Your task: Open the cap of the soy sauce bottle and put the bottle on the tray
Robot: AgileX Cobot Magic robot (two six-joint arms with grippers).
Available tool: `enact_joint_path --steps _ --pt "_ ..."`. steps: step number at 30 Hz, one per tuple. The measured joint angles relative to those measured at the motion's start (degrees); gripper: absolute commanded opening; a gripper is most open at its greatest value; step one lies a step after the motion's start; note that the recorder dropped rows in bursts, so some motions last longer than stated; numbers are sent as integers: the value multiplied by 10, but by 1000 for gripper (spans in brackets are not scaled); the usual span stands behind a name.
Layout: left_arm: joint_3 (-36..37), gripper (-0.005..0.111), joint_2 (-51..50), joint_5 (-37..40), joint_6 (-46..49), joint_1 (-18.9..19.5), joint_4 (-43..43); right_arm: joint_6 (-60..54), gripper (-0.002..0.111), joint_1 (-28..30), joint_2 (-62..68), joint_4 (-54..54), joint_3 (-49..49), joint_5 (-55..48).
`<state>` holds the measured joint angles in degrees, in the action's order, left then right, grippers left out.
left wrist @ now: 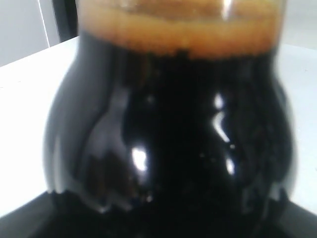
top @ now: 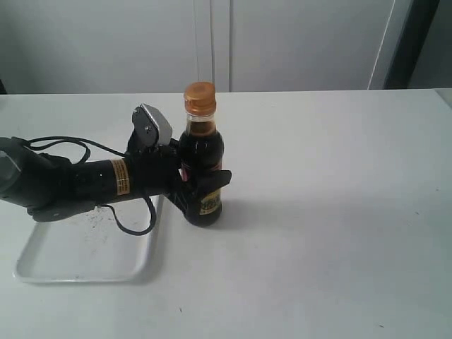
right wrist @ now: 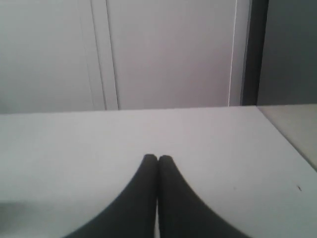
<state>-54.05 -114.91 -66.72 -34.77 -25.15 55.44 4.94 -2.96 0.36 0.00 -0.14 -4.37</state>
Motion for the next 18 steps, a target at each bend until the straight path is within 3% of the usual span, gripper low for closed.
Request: enact_joint_path --steps 6,18 --pt "0 0 0 0 0 0 2 21 0 0 0 13 0 103" --pt "0 0 0 -2 7 0 6 99 0 0 0 14 0 203"
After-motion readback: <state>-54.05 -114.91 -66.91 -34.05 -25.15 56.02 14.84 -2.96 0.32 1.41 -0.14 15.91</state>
